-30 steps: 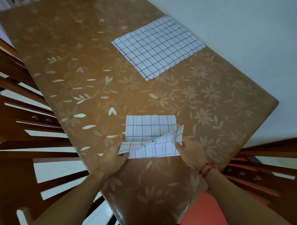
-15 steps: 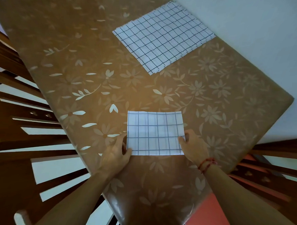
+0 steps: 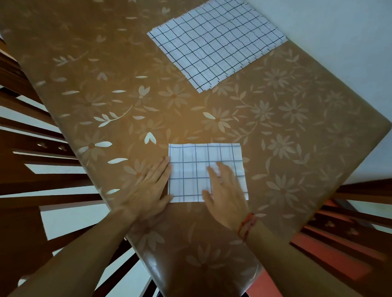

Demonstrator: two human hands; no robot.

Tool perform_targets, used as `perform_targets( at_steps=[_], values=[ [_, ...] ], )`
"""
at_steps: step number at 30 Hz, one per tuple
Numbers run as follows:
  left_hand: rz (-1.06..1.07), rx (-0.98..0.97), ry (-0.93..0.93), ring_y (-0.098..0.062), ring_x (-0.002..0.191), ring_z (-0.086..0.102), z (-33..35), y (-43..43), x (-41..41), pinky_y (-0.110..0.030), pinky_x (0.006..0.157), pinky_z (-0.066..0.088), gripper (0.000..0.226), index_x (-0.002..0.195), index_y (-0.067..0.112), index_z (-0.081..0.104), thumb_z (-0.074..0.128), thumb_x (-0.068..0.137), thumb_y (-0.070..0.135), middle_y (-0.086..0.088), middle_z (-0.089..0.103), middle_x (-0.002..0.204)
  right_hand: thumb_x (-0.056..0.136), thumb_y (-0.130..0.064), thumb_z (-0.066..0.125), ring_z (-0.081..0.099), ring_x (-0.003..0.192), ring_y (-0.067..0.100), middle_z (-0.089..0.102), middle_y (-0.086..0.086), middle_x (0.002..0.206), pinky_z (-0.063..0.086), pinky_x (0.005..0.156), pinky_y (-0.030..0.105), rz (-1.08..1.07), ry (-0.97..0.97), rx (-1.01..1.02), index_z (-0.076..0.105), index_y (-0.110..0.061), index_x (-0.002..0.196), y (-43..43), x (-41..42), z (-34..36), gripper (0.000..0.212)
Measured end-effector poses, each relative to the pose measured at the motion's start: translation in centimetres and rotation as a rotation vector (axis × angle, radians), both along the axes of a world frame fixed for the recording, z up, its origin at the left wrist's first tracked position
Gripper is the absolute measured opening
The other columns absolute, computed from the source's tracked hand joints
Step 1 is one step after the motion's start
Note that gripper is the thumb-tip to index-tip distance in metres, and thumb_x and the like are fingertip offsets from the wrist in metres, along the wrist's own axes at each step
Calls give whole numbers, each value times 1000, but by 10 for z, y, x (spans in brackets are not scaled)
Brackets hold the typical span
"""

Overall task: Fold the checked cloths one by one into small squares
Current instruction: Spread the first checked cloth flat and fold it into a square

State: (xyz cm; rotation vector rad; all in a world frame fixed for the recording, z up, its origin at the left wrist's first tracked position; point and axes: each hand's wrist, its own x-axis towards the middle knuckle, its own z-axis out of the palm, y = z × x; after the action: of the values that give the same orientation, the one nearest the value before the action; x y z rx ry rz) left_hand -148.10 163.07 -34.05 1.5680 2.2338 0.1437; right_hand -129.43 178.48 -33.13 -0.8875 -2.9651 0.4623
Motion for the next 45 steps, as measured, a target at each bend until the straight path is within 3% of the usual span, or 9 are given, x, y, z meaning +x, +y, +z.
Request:
perform_targets(
  at_steps=[4,9,16,21,30,34,39,43,45],
  values=[
    [-81,-113,50,-8,143,-27,-5,3,-8,-40,121,-4,87,154,12,-6,26,89,60,1,-22,159,96,-45,38,0,149,29,5,17,161,14,120,45,282,-90,-28,15,-5,152,-50,-24,-12,73],
    [-90,-143,56,-11,144,-26,-5,5,-9,-37,120,-7,88,154,13,-8,7,82,62,0,-22,159,96,-54,27,-3,149,28,3,18,160,15,119,47,346,-200,-31,11,-1,152,-74,-21,-27,79],
    [-107,-226,42,-14,142,-31,0,12,-12,-36,120,-10,98,151,12,-18,43,91,60,-2,-32,156,96,-59,25,-4,149,29,1,17,161,15,119,47,293,-230,-20,11,-2,152,-69,3,-29,81],
    [-102,-245,24,-12,140,-34,3,14,-11,-32,115,-16,100,151,12,-20,45,91,58,-1,-34,155,96,-62,22,-9,148,28,-3,16,160,13,120,46,197,-284,-2,8,-3,153,-43,44,-22,83],
    [-89,-306,25,-14,142,-31,9,19,-7,-35,120,-9,101,151,11,-20,46,91,58,-2,-33,155,95,-64,12,19,146,34,18,24,156,27,116,48,10,-374,76,25,6,147,-9,100,-24,88],
    [-82,-320,40,-15,143,-28,9,21,-5,-37,121,-6,101,151,10,-18,47,90,58,-4,-31,156,94,-60,27,20,146,33,22,22,156,24,116,48,-32,-325,88,29,4,147,-14,96,-24,83],
    [-56,-344,8,-15,143,-29,9,25,-3,-38,121,-7,102,151,9,-18,51,90,54,-4,-32,156,93,-46,42,52,119,27,54,11,132,40,102,43,-136,-141,127,52,-7,131,-2,78,-11,56],
    [-40,-344,13,-15,143,-28,10,26,-1,-38,121,-7,102,151,9,-17,53,91,52,-4,-31,156,88,-43,50,51,100,20,54,0,111,41,92,37,-373,-44,-76,46,-18,131,21,47,3,50],
    [-32,-349,12,-15,143,-28,11,27,1,-37,121,-7,102,151,9,-18,53,91,51,-4,-31,156,83,-45,51,53,94,20,57,-2,100,45,88,39,-534,10,-223,53,-24,116,36,31,5,39]
  ],
)
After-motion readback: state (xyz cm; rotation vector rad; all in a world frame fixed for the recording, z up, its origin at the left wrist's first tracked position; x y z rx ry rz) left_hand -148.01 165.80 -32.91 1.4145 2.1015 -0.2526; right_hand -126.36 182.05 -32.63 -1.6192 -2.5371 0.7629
